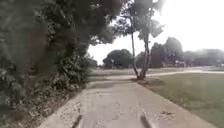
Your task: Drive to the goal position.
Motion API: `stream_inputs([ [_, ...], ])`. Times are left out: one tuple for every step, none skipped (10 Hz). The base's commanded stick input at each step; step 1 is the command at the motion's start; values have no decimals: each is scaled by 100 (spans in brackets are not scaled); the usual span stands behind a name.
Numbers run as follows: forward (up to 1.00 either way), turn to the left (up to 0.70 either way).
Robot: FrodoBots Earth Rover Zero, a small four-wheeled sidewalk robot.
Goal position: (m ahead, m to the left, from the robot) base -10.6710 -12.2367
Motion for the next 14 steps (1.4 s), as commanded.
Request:
stream_inputs([
  [70, 0],
  [70, 0],
  [70, 0],
  [70, 0],
  [70, 0],
  [70, 0],
  [70, 0],
  [70, 0],
  [70, 0],
  [70, 0],
  [70, 0],
  [70, 0],
  [70, 0],
  [70, 0],
])
